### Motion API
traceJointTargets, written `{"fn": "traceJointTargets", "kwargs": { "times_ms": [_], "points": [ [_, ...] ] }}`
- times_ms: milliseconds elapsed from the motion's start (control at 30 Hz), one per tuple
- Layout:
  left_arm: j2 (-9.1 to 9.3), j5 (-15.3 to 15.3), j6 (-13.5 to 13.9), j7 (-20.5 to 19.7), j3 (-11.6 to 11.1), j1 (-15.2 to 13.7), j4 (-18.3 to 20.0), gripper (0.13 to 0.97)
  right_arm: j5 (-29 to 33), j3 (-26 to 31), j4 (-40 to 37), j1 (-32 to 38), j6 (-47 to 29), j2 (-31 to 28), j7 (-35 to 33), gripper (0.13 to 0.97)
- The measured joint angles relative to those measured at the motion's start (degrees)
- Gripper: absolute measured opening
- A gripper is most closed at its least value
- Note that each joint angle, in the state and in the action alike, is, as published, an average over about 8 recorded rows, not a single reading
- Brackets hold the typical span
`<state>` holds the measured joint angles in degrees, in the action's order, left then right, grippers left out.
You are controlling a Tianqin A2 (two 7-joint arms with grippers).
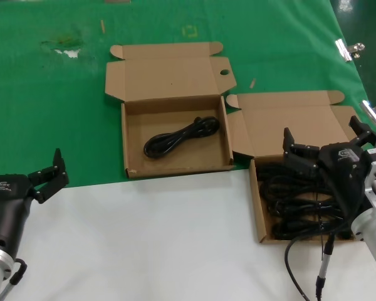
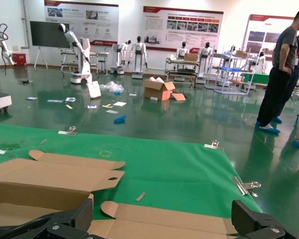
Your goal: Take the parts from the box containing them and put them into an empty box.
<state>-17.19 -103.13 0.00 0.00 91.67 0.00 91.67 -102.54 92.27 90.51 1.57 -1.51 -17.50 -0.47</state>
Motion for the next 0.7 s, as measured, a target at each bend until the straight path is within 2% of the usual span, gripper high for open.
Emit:
{"fn": "traceJointTargets", "kwargs": {
  "times_ms": [700],
  "points": [
    [0.00, 0.00, 0.00, 0.00, 0.00, 0.00, 0.00, 0.966, 0.00, 0.00, 0.00, 0.00, 0.00, 0.00, 0.00, 0.966]
  ]
}}
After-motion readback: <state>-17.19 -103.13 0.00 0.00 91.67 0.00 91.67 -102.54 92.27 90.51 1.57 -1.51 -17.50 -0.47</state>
